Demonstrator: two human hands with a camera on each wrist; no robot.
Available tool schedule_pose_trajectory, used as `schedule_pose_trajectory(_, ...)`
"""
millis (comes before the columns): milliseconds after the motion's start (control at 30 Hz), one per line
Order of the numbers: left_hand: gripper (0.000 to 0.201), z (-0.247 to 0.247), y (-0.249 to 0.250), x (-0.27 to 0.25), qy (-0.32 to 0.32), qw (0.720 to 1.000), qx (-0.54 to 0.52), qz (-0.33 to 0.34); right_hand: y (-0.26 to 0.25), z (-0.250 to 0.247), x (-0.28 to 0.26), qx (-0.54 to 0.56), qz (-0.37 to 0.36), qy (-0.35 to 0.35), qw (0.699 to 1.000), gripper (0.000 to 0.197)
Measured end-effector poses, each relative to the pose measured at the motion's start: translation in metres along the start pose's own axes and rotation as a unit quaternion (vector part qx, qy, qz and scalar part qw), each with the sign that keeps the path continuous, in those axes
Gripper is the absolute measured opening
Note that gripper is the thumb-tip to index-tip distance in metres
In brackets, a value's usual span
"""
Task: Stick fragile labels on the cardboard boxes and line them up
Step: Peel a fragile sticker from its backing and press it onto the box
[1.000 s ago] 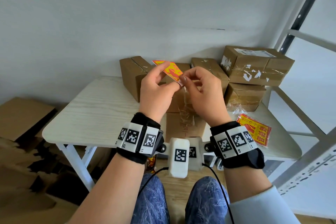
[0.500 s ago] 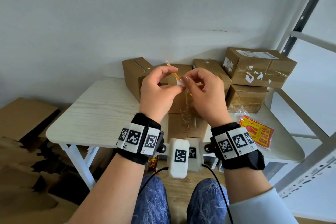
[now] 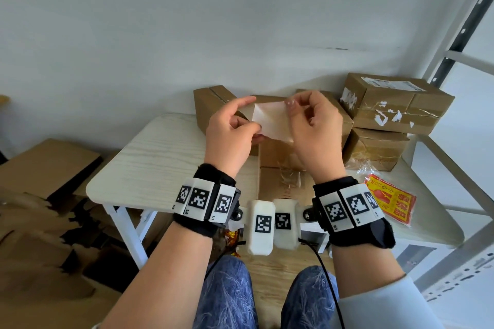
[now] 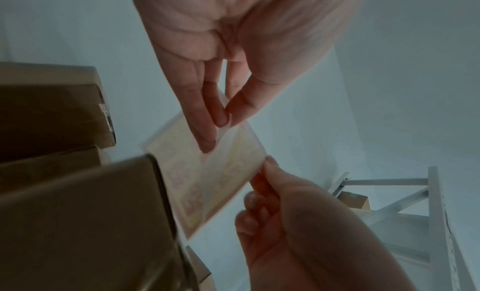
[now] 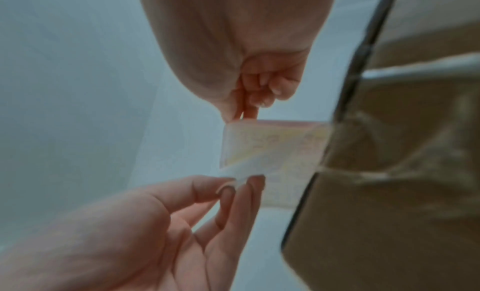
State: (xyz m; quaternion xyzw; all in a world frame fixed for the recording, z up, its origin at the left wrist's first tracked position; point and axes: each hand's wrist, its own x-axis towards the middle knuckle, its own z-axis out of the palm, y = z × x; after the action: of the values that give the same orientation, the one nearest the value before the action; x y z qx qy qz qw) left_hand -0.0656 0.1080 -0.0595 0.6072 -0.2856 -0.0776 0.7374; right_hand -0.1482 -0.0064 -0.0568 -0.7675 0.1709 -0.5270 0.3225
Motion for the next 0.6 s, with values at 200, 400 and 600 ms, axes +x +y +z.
schedule_pose_trajectory(200,0.068,-0.049,0.002,0.015,0.068,0.994,-0.077,-0.039,-0.013,0.014,0.012,0.165,0.154,0.085,0.971,0.017)
schedule_pose_trajectory(400,0.033,-0.112,-0.021,0.065,0.172,0.964,-0.153,-0.133,-0.027,0.031,0.009,0.263,0.174,0.114,0.942,0.018)
schedule_pose_trajectory(600,0.028,-0.141,-0.066,0.118,0.202,0.953,-0.052,-0.218,-0.030,0.046,0.006,0.258,0.151,0.095,0.949,0.017)
